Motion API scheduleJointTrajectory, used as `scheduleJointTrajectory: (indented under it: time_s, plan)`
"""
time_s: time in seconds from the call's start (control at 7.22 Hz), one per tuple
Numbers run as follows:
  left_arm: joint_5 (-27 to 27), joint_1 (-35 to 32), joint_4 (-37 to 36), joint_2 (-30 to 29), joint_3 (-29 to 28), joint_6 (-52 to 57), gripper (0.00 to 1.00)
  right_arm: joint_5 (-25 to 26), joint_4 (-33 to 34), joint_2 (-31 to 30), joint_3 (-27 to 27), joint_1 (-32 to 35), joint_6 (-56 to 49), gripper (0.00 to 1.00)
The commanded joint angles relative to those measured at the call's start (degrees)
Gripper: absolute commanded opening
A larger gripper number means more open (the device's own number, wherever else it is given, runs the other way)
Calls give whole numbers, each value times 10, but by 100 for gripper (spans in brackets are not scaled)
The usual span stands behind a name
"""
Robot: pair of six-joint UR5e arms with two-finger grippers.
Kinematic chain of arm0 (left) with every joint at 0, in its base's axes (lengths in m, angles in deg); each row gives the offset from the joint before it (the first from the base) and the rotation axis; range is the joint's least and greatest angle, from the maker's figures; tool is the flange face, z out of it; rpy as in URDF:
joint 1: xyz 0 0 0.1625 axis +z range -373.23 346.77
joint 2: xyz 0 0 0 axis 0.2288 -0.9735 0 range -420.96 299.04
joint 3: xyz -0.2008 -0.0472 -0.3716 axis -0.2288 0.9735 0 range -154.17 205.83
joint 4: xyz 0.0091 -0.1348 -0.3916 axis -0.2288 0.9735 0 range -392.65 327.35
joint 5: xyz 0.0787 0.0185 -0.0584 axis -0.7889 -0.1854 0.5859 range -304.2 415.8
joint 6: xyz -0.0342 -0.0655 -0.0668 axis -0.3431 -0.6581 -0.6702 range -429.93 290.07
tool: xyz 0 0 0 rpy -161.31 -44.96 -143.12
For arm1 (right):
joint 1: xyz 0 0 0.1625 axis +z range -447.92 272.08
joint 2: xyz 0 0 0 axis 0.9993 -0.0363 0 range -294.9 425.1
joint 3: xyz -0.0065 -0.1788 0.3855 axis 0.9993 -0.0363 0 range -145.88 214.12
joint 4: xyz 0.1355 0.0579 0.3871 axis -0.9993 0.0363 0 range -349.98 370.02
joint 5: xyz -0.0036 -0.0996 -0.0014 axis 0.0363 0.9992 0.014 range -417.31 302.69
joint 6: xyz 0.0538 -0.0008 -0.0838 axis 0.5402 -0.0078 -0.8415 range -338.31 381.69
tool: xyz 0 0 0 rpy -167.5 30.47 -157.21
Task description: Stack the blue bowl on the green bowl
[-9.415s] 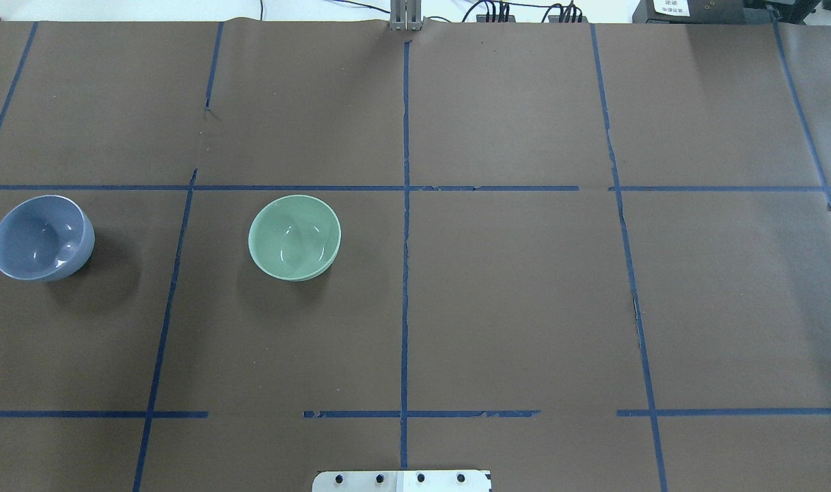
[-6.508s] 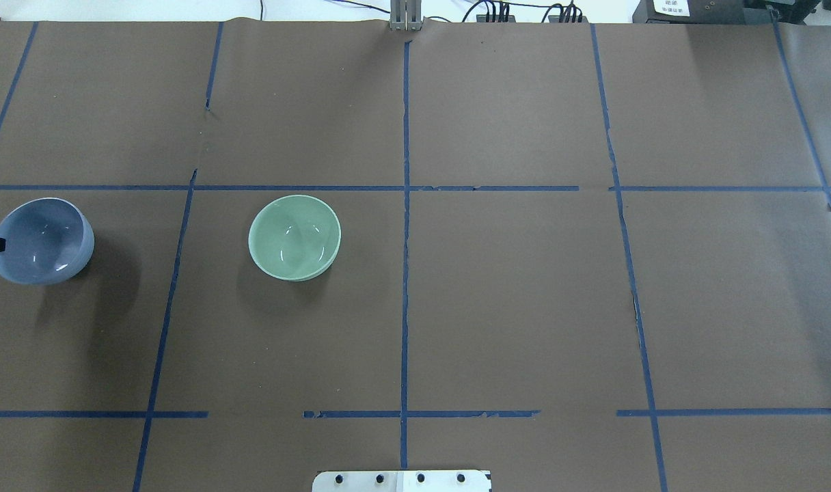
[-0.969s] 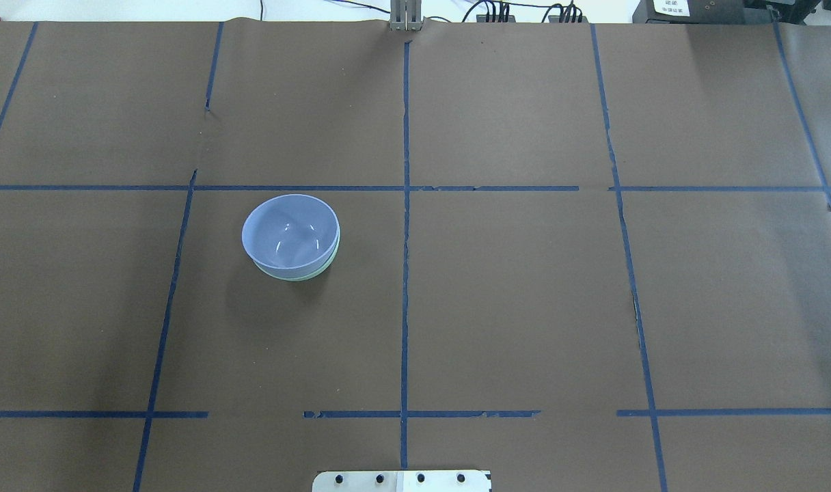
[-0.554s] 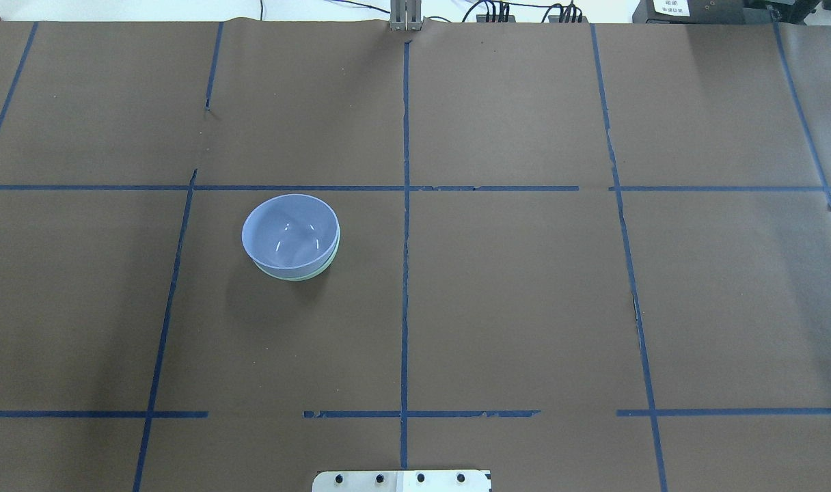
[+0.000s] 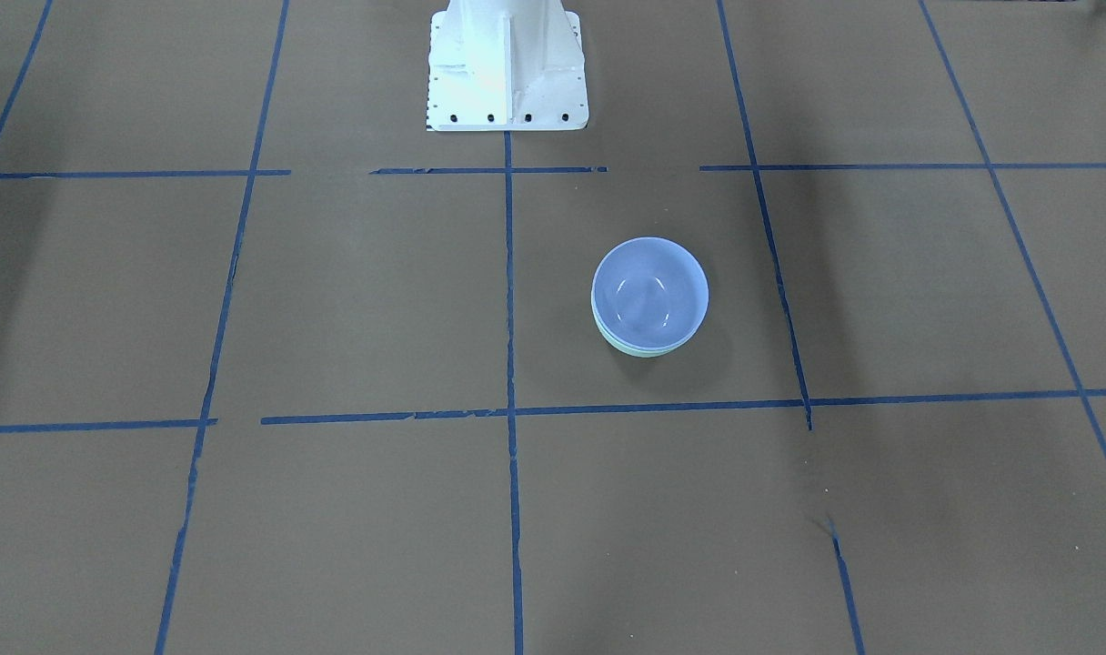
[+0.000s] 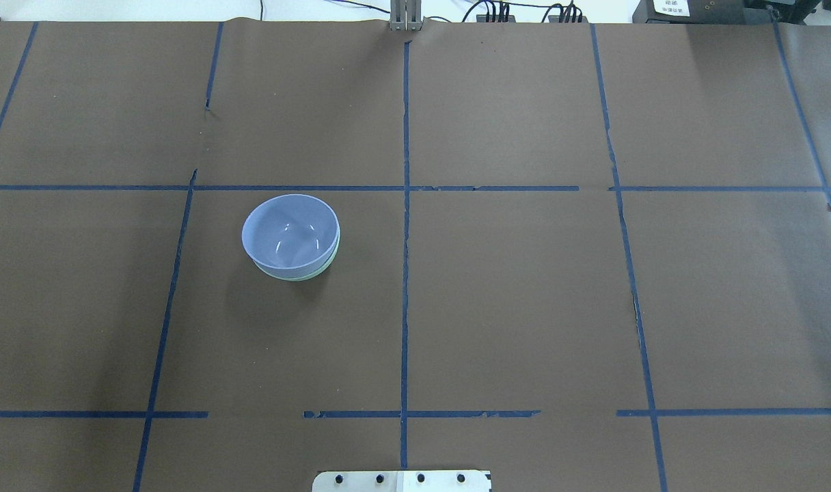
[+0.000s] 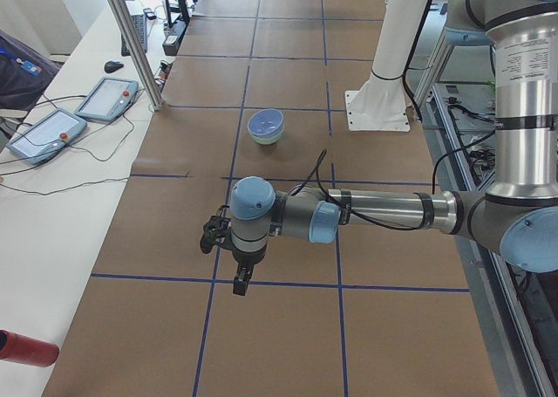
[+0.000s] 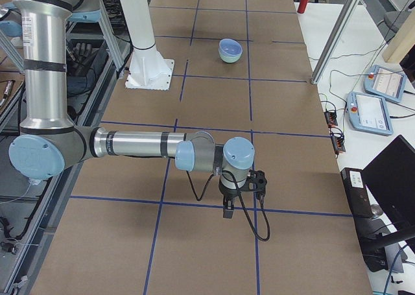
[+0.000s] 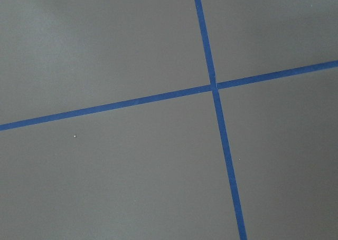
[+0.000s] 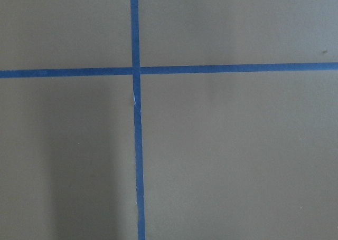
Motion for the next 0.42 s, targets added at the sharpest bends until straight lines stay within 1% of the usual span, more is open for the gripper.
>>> scheduleJointTrajectory:
  time_s: [0.0,0.28]
  plan:
    - [1,0,0,0,2,0,100,0,0,0,0,0,0,100]
    - [1,0,0,0,4,0,100,0,0,0,0,1,0,100]
